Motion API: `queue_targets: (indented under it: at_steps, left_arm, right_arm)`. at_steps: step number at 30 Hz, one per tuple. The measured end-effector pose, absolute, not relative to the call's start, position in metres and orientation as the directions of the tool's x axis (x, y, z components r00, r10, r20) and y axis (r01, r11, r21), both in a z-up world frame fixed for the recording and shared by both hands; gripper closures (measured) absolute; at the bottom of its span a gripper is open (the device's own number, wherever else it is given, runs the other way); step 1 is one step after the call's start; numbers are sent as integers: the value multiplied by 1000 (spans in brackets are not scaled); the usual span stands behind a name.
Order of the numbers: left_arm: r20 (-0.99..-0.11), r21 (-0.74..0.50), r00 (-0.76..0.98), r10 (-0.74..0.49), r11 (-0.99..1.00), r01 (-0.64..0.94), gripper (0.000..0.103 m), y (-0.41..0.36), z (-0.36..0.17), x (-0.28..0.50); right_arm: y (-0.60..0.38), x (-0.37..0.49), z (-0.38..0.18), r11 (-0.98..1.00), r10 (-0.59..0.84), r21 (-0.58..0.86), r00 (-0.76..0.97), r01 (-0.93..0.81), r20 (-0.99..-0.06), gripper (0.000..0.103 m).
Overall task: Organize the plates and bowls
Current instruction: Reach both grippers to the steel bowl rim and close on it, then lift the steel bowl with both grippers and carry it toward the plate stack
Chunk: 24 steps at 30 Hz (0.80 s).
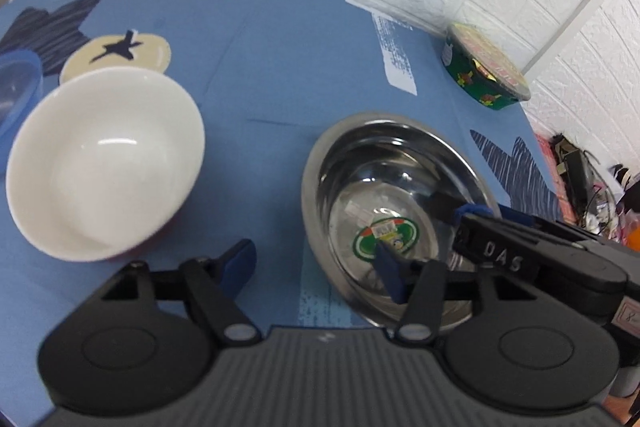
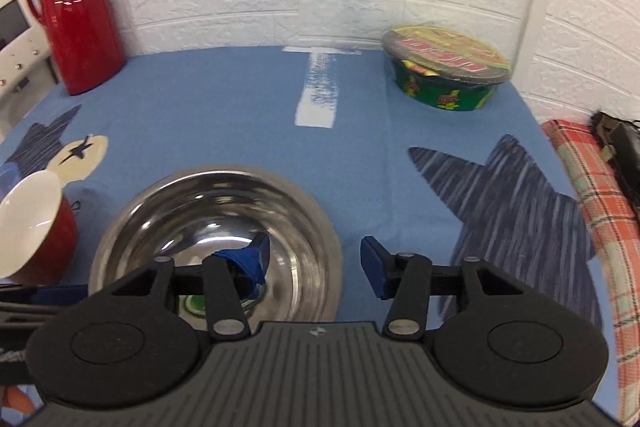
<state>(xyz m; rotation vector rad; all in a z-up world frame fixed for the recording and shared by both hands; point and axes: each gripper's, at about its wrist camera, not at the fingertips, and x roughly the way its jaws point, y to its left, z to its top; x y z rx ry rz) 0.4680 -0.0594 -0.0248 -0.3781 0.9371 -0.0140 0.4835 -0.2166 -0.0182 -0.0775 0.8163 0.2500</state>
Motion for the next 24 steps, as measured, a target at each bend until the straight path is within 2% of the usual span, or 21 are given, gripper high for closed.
queue_targets:
  at_steps: [1,2,3,9,14,18,24]
  left_arm:
    - [-784,-310,598,-166,940,-146,78,-60,-25,469]
    - [-787,-308,594,-169,941,-140,85,-59,-25,470]
    - [-786,-325,586,-196,938,-123,86,-58,-26,472]
    - [-798,-300,570,-195,949,-94,91,-57,-23,469]
    - [-789,-293,572,-227,956,-26,91,-54,-12,444]
    - [-795,-238,567,-218,971,39,91,-55,-4,397]
    - [-808,-315,491,-326,943,108,91,-31,-8,304]
  right_arm:
    - [-215,485,-21,965,195,28,646,-260,-738,75]
    - [-214,485,-25,961,205,31,636,-274,-744,80]
    - [-212,484,-29,959,207,27,628,-284,-750,85]
    - [-209,474,-35,951,221,20,633,-309,-742,86]
    - [-216,456,-33,948,267,88,615,-305,-742,86]
    - [-218,417,-31,941,298,116,617,-316,-728,84]
    - [-214,324,-24,923,361,174,613,-344,-703,80]
